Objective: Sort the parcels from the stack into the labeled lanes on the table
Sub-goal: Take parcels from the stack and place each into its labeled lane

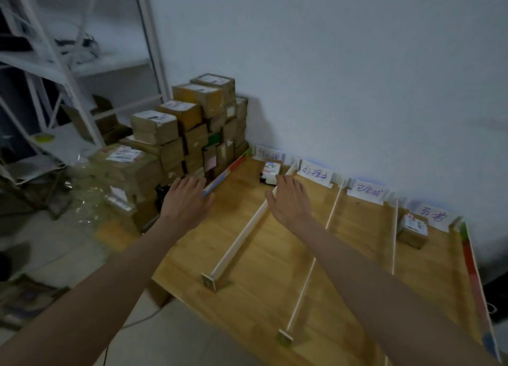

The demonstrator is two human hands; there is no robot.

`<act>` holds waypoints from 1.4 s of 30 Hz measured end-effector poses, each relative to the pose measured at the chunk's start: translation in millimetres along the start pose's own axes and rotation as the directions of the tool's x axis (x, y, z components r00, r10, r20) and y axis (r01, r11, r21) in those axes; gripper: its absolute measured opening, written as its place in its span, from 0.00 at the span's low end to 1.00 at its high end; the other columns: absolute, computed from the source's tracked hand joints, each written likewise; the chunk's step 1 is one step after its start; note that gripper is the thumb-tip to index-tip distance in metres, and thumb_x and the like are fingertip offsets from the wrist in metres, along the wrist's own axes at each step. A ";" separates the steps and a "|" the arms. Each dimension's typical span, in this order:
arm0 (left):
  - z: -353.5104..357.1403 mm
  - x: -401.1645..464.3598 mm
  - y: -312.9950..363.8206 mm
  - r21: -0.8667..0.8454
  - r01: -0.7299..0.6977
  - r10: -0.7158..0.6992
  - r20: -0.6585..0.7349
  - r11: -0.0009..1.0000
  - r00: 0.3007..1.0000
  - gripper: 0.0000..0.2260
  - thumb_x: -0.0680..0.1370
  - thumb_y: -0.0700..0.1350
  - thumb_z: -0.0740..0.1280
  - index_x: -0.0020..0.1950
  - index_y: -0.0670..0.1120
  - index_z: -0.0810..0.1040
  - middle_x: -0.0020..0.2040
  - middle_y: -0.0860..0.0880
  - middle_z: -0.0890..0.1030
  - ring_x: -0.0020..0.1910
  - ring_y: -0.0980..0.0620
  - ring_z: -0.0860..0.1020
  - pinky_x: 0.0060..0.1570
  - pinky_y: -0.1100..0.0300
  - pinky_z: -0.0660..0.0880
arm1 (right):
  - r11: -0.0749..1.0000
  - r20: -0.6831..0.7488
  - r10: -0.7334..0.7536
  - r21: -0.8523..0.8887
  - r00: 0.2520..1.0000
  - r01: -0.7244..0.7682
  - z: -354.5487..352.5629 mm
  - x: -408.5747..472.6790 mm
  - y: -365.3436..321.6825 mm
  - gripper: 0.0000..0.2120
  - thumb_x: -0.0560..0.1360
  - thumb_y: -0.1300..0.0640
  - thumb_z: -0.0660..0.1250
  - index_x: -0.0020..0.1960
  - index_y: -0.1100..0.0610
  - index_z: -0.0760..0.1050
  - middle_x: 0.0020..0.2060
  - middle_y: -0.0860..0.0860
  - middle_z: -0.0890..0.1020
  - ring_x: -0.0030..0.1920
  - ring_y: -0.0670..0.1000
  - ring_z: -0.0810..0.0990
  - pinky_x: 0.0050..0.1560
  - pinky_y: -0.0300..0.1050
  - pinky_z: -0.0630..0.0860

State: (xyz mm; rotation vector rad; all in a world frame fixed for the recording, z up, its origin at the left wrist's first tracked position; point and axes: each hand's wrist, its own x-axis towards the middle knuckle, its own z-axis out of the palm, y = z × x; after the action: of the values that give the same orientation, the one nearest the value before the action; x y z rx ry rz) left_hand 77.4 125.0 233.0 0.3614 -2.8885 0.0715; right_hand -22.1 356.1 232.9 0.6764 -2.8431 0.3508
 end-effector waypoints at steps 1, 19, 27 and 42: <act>-3.4 1.6 -11.4 -0.001 0.002 -0.002 -0.016 1.000 1.000 0.22 0.82 0.57 0.54 0.68 0.46 0.72 0.64 0.47 0.76 0.65 0.47 0.72 0.68 0.51 0.65 | 1.000 -0.002 -0.012 0.001 1.000 0.012 0.5 6.2 -11.3 0.24 0.82 0.46 0.53 0.72 0.59 0.67 0.66 0.56 0.74 0.67 0.56 0.71 0.70 0.52 0.65; -22.6 115.0 -202.0 0.040 0.149 -0.145 -0.098 0.988 0.985 0.24 0.82 0.58 0.55 0.70 0.45 0.71 0.67 0.44 0.75 0.67 0.45 0.73 0.70 0.48 0.64 | 0.955 0.066 -0.098 0.286 0.993 0.075 44.7 182.4 -175.3 0.24 0.83 0.44 0.52 0.71 0.59 0.68 0.65 0.57 0.74 0.65 0.58 0.73 0.64 0.54 0.73; -13.2 176.8 -263.7 -0.106 0.257 -0.263 -0.039 0.960 0.964 0.24 0.82 0.59 0.51 0.67 0.44 0.72 0.65 0.42 0.75 0.62 0.42 0.75 0.64 0.46 0.70 | 0.896 0.184 -0.046 0.442 0.982 -0.041 59.6 257.8 -231.4 0.23 0.83 0.41 0.52 0.65 0.58 0.71 0.60 0.55 0.75 0.61 0.56 0.74 0.58 0.53 0.73; 8.4 261.9 -286.8 -0.692 0.368 -0.261 0.260 0.621 0.929 0.19 0.83 0.55 0.59 0.66 0.41 0.68 0.61 0.42 0.77 0.53 0.46 0.76 0.48 0.53 0.73 | 0.425 0.501 0.168 0.740 0.849 -0.521 71.6 314.2 -282.9 0.21 0.81 0.50 0.62 0.71 0.57 0.71 0.66 0.53 0.78 0.65 0.54 0.77 0.63 0.53 0.78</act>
State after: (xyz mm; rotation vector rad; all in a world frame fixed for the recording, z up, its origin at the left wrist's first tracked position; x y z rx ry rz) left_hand -100.2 -215.5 291.3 0.7120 -2.6183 -1.1862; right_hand -176.0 -39.6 293.2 0.2139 -2.9588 2.0418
